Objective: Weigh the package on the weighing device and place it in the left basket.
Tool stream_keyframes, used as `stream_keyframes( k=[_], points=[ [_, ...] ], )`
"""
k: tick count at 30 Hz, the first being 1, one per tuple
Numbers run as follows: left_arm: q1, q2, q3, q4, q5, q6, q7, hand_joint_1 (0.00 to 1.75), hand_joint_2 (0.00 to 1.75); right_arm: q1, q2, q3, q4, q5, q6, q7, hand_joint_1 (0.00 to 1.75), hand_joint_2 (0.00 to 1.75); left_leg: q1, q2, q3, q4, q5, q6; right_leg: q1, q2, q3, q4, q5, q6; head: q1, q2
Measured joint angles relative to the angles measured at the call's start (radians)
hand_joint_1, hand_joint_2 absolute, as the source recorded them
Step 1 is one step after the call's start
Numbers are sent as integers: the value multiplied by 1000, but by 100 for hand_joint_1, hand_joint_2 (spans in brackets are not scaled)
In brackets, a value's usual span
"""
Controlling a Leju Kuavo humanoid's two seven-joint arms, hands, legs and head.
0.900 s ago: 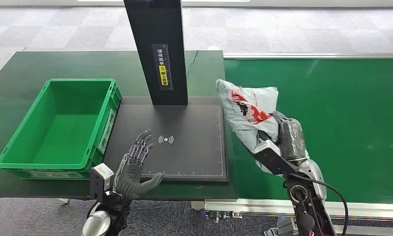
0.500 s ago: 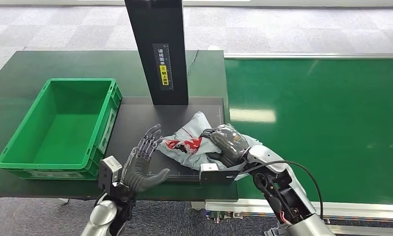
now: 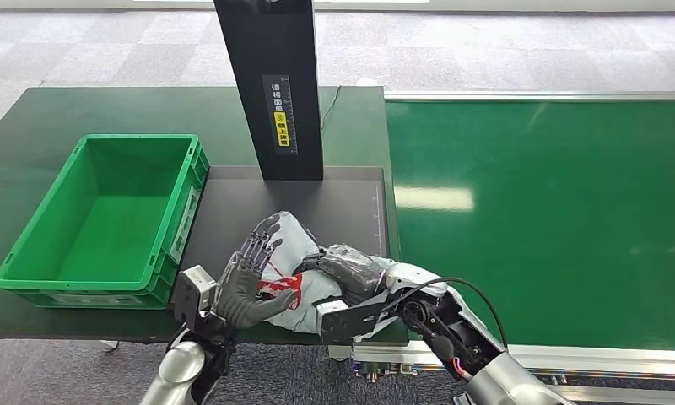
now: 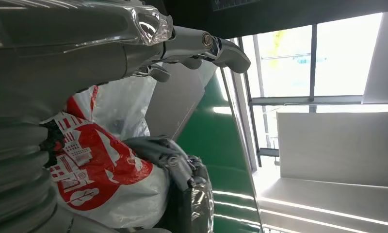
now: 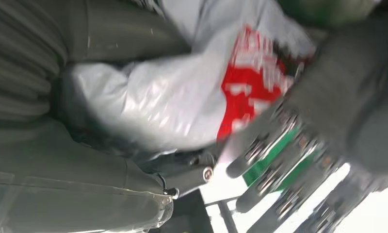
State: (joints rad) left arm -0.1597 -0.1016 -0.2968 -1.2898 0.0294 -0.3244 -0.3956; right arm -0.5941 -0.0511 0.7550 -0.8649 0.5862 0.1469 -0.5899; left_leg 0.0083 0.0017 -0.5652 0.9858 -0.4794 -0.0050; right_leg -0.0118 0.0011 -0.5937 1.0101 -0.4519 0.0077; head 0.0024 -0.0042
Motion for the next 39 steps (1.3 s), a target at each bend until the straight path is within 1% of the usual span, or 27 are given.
stream_keyframes(
  k=[4, 9, 11, 16, 18, 20, 24, 27, 31, 33, 35, 37, 38, 39],
  points=[
    [3, 5, 0, 0, 2, 13, 0, 0, 175, 12, -8, -32, -20, -52, -92, 47, 0, 175, 0, 0, 0, 0, 0, 0, 0, 0, 0, 0, 0, 0, 0, 0],
    [10, 10, 0, -1, 3, 21, 4, 0, 175, 43, -33, -95, -83, -88, -193, 73, 0, 175, 0, 0, 0, 0, 0, 0, 0, 0, 0, 0, 0, 0, 0, 0],
    [14, 13, 1, -2, 7, 22, 8, 0, 175, 63, -43, -125, -121, -112, -209, 84, 0, 175, 0, 0, 0, 0, 0, 0, 0, 0, 0, 0, 0, 0, 0, 0],
    [20, 16, 1, -3, 3, 23, 13, 0, 175, 124, -58, -191, -223, -154, -215, 106, 0, 175, 0, 0, 0, 0, 0, 0, 0, 0, 0, 0, 0, 0, 0, 0],
    [21, 17, -3, -3, -37, 40, 18, 0, 175, 143, -59, -215, -255, -161, -218, 112, 0, 175, 0, 0, 0, 0, 0, 0, 0, 0, 0, 0, 0, 0, 0, 0],
    [19, 21, -18, -3, -147, 98, 37, 0, 175, 157, -59, -236, -276, -168, -222, 118, 0, 175, 0, 0, 0, 0, 0, 0, 0, 0, 0, 0, 0, 0, 0, 0],
    [3, 25, -80, 9, -450, 255, 125, 0, 175, 186, -54, -277, -294, -203, -201, 118, 0, 175, 0, 0, 0, 0, 0, 0, 0, 0, 0, 0, 0, 0, 0, 0],
    [-25, 23, -128, 41, -607, 326, 208, 0, 175, 212, -43, -303, -299, -226, -161, 113, 0, 175, 0, 0, 0, 0, 0, 0, 0, 0, 0, 0, 0, 0, 0, 0],
    [-73, 13, -175, 120, -831, 402, 377, 0, 175, 241, -23, -330, -304, -246, -101, 115, 0, 175, 0, 0, 0, 0, 0, 0, 0, 0, 0, 0, 0, 0, 0, 0],
    [-99, 4, -189, 170, -933, 424, 458, 0, 175, 252, -15, -341, -305, -248, -74, 121, 0, 175, 0, 0, 0, 0, 0, 0, 0, 0, 0, 0, 0, 0, 0, 0],
    [-125, -7, -192, 219, -994, 431, 502, 0, 175, 261, -7, -349, -305, -241, -54, 124, 0, 175, 0, 0, 1, 0, 0, 0, 0, 0, 1, 0, 0, 0, 0, 0],
    [-147, -17, -189, 260, -1023, 434, 513, 0, 175, 267, 0, -355, -305, -234, -44, 125, 0, 175, 0, 0, 2, 0, 0, 0, 0, 0, 3, 0, 0, 0, 0, 0],
    [-157, -21, -186, 277, -1031, 433, 514, 15, 175, 269, 3, -357, -305, -231, -40, 125, 0, 175, 0, 0, 3, 0, 0, 0, 0, 0, 3, 0, 0, 0, 0, 0],
    [-164, -25, -182, 292, -1037, 430, 514, 37, 175, 271, 5, -360, -305, -228, -36, 125, 0, 175, 0, 0, 3, 0, 0, 0, 0, 0, 4, 0, 0, 0, 0, 0]
  ],
)
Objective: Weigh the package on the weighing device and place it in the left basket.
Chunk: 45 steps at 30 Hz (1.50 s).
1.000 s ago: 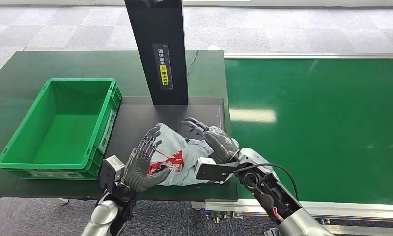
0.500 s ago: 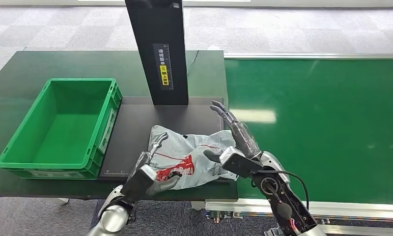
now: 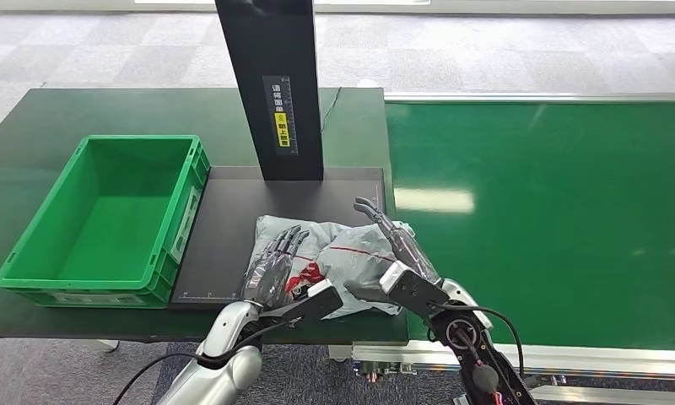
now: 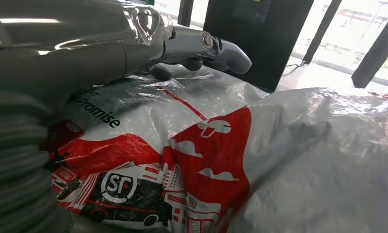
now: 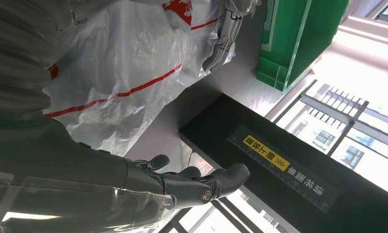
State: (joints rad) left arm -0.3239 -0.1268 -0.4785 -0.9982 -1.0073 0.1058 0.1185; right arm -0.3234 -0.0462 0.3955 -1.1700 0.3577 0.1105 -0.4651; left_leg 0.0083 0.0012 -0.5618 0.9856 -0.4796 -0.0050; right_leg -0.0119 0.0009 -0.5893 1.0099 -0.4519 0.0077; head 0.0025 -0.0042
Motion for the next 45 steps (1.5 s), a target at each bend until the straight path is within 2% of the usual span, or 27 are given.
stream_keyframes(
  k=[2, 3, 9, 13, 17, 25, 28, 36, 40, 45],
  points=[
    [-9, -6, 14, 20, -7, -11, 0, 81, 175, 3, 3, -4, 0, 4, 5, -1, 0, 175, 0, 0, 2, 0, 0, 0, 0, 0, 2, 0, 0, 0, 0, 0],
    [-11, -10, 22, 28, -10, -19, -2, 87, 175, 5, 5, -6, 0, 5, 6, -1, 0, 175, 0, 0, 3, 0, 0, 0, 0, 0, 4, 0, 0, 0, 0, 0],
    [-14, -20, 61, 52, -15, -35, -9, 87, 175, 12, 6, -18, 0, 5, 6, -4, 0, 175, 0, 0, 8, 0, 0, 0, 0, 0, 9, 0, 0, 0, 0, 0],
    [-23, -22, 73, 58, -16, -35, -10, 172, 175, 15, 6, -19, 0, 5, 6, -5, 0, 175, 0, 0, 10, 0, 0, 0, 0, 0, 11, 0, 0, 0, 0, 0],
    [-27, -26, 84, 58, -10, -39, -33, 175, 175, 20, 6, -24, -5, 3, 6, -6, 0, 175, 0, 0, 11, 0, 0, 0, 0, 0, 11, 0, 0, 0, 0, 0],
    [-6, -35, 128, 35, 94, -11, -162, 175, 175, 53, 5, -52, -39, -1, 0, -9, 0, 175, 0, 0, 10, 0, 0, 0, 0, 0, 10, 0, 0, 0, 0, 0],
    [20, -35, 143, 10, 131, 65, -226, 175, 175, 66, 5, -65, -50, -1, -3, -10, 0, 175, 0, 1, 8, 0, 0, 0, 0, 0, 7, 0, 0, 0, 0, 0],
    [79, -21, 197, -139, 149, 353, -323, 175, 175, 90, 5, -86, -74, -7, -9, -11, 0, 175, 0, 0, -1, 0, 0, -1, 0, 0, -2, 0, 0, 0, 0, 0],
    [80, -11, 242, -220, 178, 429, -352, 175, 175, 89, 5, -86, -73, -14, -8, -16, 0, 175, 0, 0, -3, 0, 0, -1, 0, 0, -3, 0, 0, 0, 0, 0],
    [52, 3, 312, -283, 130, 488, -358, 175, 175, 73, 5, -81, -64, -26, 1, -23, 0, 175, 0, 0, -3, 0, 0, 0, 0, 0, -4, 0, 0, 0, 0, 0]
  ],
)
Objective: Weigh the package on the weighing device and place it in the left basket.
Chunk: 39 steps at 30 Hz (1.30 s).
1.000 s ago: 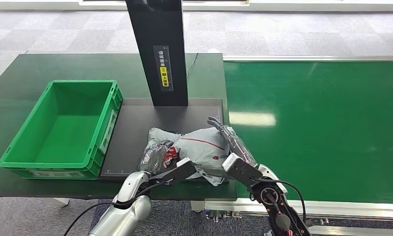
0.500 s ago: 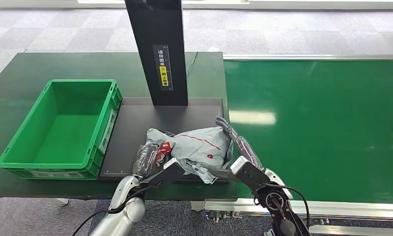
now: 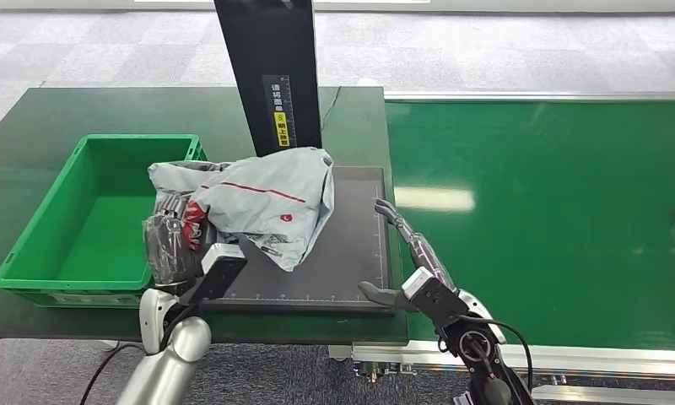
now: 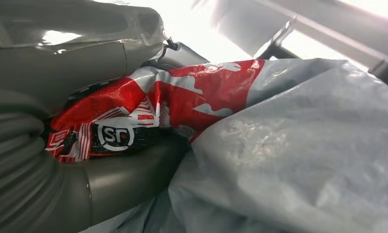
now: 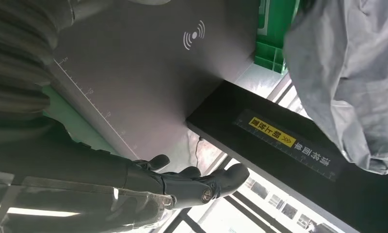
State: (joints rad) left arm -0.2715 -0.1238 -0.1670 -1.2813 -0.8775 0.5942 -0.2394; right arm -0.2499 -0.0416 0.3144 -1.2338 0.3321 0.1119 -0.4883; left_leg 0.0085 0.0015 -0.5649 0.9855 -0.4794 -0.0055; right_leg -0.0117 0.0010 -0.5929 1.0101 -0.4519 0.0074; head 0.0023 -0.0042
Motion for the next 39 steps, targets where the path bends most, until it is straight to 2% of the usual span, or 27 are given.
stream_keyframes(
  k=[3, 8, 12, 13, 16, 17, 20, 23, 26, 35, 36, 39],
  points=[
    [-37, 12, 43, -5, -93, -1, 53, 175, 175, -12, 0, 10, 8, -7, 1, -3, 0, 175, 0, 0, 0, 0, 0, 0, 0, 0, 0, 0, 0, 0, 0, 0],
    [-155, 43, 121, 89, -236, -52, 231, 175, 175, -34, -1, 28, 24, -11, 4, -5, 0, 175, 0, 0, 0, 0, 1, -1, 0, 0, 0, 0, 1, 0, 0, 0],
    [-181, 49, 136, 120, -259, -62, 261, 175, 175, -39, -2, 31, 27, -11, 4, -5, 0, 175, 0, 0, 0, 0, 2, -1, 0, 0, 0, 0, 1, -1, 0, 0],
    [-224, 68, 162, 196, -298, -80, 302, 175, 175, -46, -2, 39, 36, -10, 9, -7, 0, 175, 1, 0, 0, 0, 2, -1, 1, 0, 0, 0, 1, -1, 0, 0],
    [-375, 137, 255, 479, -428, -133, 447, 175, 44, -78, -2, 68, 73, -6, 24, -13, 0, 175, 1, 1, -1, 0, 2, -1, 2, 1, -2, 1, 1, -1, 0, 0],
    [-388, 146, 264, 510, -435, -133, 458, 175, 0, -83, -2, 72, 79, -5, 25, -14, 0, 175, 1, 1, -1, 0, 2, -1, 2, 1, -2, 1, 1, -1, 0, 0],
    [-417, 170, 291, 583, -440, -114, 477, 175, 0, -92, 0, 82, 92, -1, 26, -14, 0, 175, 1, 1, -2, 0, 2, -1, 2, 1, -2, 1, 1, -1, 0, 0],
    [-428, 191, 334, 635, -413, -41, 470, 175, 0, -97, 1, 93, 101, 2, 26, -14, 0, 175, 1, 2, -2, 0, 2, -2, 2, 2, -3, 1, 1, -1, 0, 0],
    [-427, 202, 385, 655, -356, 18, 423, 175, 0, -98, 1, 100, 108, 4, 25, -12, 0, 175, 1, 3, -3, 0, 2, -2, 2, 2, -4, 1, 1, -1, 0, 0],
    [-389, 204, 559, 621, -349, 29, 306, 173, 0, -104, 1, 123, 132, 7, 19, -4, 0, 175, 1, 2, -3, 0, 2, -2, 2, 1, -4, 1, 1, -1, 0, 0],
    [-390, 202, 573, 624, -363, 29, 298, 145, 0, -107, 2, 125, 136, 7, 19, -3, 0, 175, 1, 2, -3, 0, 2, -2, 2, 1, -4, 1, 1, -1, 0, 0],
    [-394, 197, 590, 642, -391, 29, 297, 16, 0, -116, 3, 133, 145, 8, 16, -2, 0, 175, 1, 1, -3, 0, 2, -2, 2, 1, -4, 1, 1, -1, 0, 0]
  ],
)
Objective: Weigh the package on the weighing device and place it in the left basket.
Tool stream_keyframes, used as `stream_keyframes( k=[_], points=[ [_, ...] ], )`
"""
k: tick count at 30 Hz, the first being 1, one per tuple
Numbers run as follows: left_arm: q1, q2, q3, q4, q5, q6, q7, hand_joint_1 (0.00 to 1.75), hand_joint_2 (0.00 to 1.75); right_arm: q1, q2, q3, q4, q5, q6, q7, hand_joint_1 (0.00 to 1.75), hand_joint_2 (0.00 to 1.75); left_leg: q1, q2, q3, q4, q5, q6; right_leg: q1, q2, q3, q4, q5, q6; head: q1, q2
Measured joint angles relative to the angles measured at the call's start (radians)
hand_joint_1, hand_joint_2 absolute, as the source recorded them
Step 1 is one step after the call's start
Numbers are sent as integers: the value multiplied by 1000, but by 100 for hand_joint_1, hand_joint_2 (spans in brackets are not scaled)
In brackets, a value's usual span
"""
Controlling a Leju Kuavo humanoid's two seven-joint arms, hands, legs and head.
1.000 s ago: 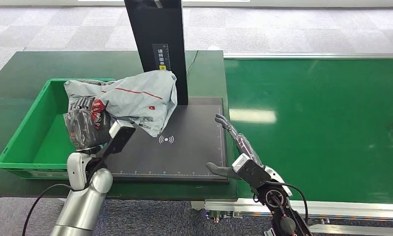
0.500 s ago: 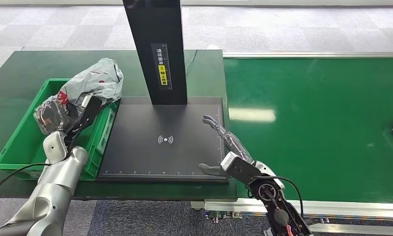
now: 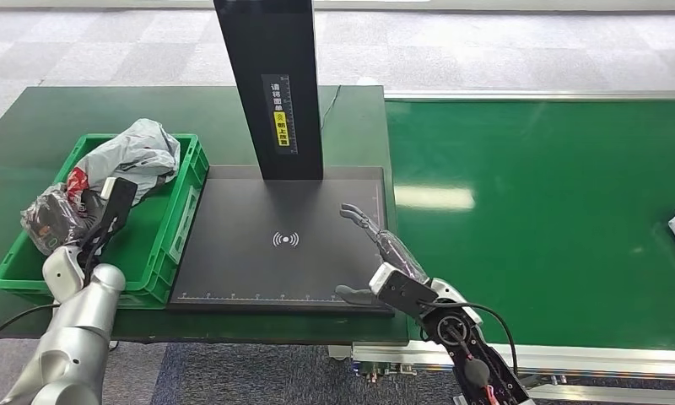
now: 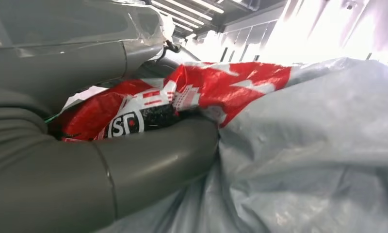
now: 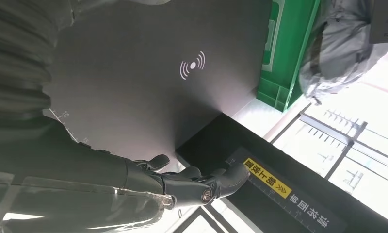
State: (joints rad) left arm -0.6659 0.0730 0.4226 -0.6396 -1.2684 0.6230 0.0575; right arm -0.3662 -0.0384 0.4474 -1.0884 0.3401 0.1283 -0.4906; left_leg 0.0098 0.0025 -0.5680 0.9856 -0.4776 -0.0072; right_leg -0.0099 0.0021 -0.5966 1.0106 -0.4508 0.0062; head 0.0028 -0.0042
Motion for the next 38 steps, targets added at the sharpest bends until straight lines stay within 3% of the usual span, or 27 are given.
stream_keyframes(
  k=[1, 7, 11, 14, 20, 23, 35, 38],
  points=[
    [-2, -2, 1, 6, -4, 0, 4, 0, 0, -2, 1, 3, 3, 0, -1, 0, 0, 175, 0, 0, 0, 0, 0, 0, 0, 0, 0, 0, 0, 0, 0, 0],
    [-1, -18, 2, 3, 4, 2, -5, 0, 0, -6, 4, 13, 12, 5, -6, 7, 0, 175, 0, -1, 0, 0, 0, 0, 0, 0, 0, 0, 0, 0, 0, 0],
    [2, -39, -9, -18, 66, 2, -61, 0, 0, -5, 4, 15, 12, 8, -15, 9, 0, 175, 0, -1, 0, 0, 0, 0, 0, 0, 0, 0, 0, 0, 0, 0],
    [16, -66, -22, -73, 185, 2, -173, 0, 0, -1, 4, 15, 12, 10, -17, 10, 0, 175, 0, -1, 0, 0, 0, 0, 0, 0, 0, 0, 0, 0, 0, 0],
    [68, -141, -29, -259, 460, 2, -495, 0, 0, 11, 1, 15, 12, 11, -19, 10, 0, 175, 0, -1, 0, 0, 0, 0, 0, 0, 0, 0, 0, 0, 0, 0],
    [91, -168, -36, -322, 564, 2, -589, 0, 0, 17, -3, 15, 12, 11, -22, 9, 0, 175, 0, -1, 0, 0, 0, 0, 0, 0, 0, 0, 0, 0, 0, 0],
    [116, -200, -41, -399, 588, 2, -606, 0, 0, 23, -8, 15, 12, 11, -27, 8, 0, 175, 0, -1, 0, 0, 0, 0, 0, 0, 0, 0, 0, 0, 0, 0],
    [123, -202, -58, -409, 666, -10, -611, 0, 0, 25, -9, 15, 11, 7, -31, 5, 0, 175, 0, -1, 0, 0, 0, 0, 0, 0, 0, 0, 0, 0, 0, 0]
  ],
)
